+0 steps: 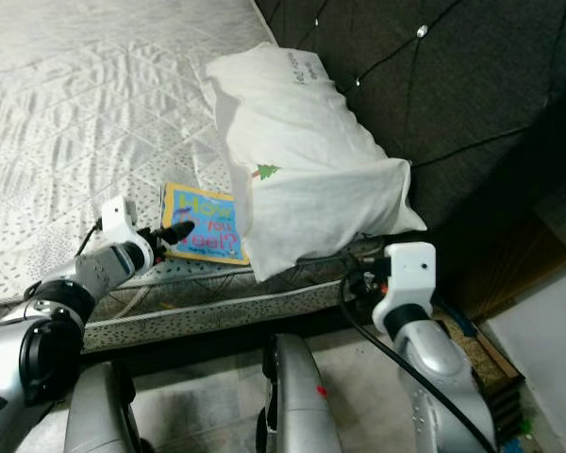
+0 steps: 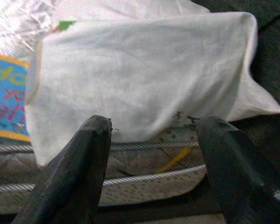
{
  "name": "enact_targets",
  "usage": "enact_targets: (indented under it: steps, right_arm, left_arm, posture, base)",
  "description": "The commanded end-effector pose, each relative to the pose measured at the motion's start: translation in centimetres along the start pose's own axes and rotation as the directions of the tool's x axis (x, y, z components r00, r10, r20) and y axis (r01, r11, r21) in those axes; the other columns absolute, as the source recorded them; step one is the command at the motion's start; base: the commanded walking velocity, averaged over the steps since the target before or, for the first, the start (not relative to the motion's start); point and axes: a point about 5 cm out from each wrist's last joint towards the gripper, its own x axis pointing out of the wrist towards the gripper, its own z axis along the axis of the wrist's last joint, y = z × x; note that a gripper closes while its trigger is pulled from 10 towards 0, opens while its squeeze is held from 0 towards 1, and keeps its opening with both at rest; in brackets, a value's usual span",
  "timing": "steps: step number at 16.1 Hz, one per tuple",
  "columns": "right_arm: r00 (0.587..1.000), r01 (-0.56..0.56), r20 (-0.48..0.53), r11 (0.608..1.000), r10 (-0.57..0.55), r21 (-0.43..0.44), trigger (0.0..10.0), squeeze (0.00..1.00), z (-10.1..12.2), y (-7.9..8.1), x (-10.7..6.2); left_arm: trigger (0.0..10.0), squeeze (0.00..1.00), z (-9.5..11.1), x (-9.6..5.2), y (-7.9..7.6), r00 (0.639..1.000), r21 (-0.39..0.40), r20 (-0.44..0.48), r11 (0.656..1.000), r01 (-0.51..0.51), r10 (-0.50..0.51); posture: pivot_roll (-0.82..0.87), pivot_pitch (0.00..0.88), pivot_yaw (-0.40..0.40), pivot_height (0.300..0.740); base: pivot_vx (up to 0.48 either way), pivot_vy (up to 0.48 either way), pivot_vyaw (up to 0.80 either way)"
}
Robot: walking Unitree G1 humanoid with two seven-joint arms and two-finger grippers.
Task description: Clean up the room
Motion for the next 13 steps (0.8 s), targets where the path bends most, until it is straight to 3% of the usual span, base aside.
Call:
enact_targets:
  steps: [1, 9, 10, 11, 12, 13]
  right_arm:
    - [1.0, 0.02, -0.002, 1.0, -0.02, -0.011, 10.0, 0.0, -0.1, -0.3, 0.1]
    - [0.999, -0.006, 0.034, 0.999, 0.004, 0.045, 10.0, 0.0, -0.6, 1.3, 2.4]
    - [0.999, -0.008, 0.049, 0.999, 0.006, 0.053, 10.0, 0.0, -0.6, 1.5, 3.0]
    - [0.998, -0.013, 0.06, 0.998, 0.009, 0.06, 10.0, 0.0, -0.6, 1.7, 3.5]
    - [0.998, -0.014, 0.062, 0.998, 0.01, 0.062, 10.0, 0.0, -0.6, 1.8, 3.7]
    - [0.997, -0.018, 0.07, 0.998, 0.014, 0.065, 10.0, 0.0, -0.6, 2.0, 4.1]
  left_arm:
    - [10.0, 1.0, -0.6, 0.1, 0.1, 1.0, 0.019, -0.027, 1.0, -0.013, 0.014]
    - [10.0, 1.0, 1.0, -1.5, 3.4, 0.992, 0.053, 0.021, 0.99, -0.127, 0.126]
    - [10.0, 1.0, 2.2, -2.1, 4.3, 0.978, 0.054, 0.127, 0.983, -0.173, 0.165]
    - [10.0, 1.0, 3.2, -2.6, 4.6, 0.96, -0.042, 0.233, 0.988, -0.147, 0.153]
    - [10.0, 1.0, 3.5, -2.7, 4.6, 0.953, -0.093, 0.268, 0.989, -0.118, 0.139]
    - [10.0, 0.03, 3.4, -3.1, 4.7, 0.94, -0.108, 0.319, 0.99, -0.088, 0.118]
  posture:
    - [-0.18, 0.042, -0.125, 0.543]
    - [-0.1, 0.0, -0.072, 0.543]
    - [-0.08, 0.0, -0.063, 0.543]
    - [-0.06, 0.0, -0.055, 0.543]
    - [-0.06, 0.0, -0.055, 0.543]
    - [-0.05, 0.0, -0.046, 0.543]
  base:
    - [0.0, 0.0, 0.0]
    - [0.0, 0.0, 0.0]
    - [0.0, 0.0, 0.0]
    - [0.0, 0.0, 0.0]
    - [0.0, 0.0, 0.0]
    - [0.0, 0.0, 0.0]
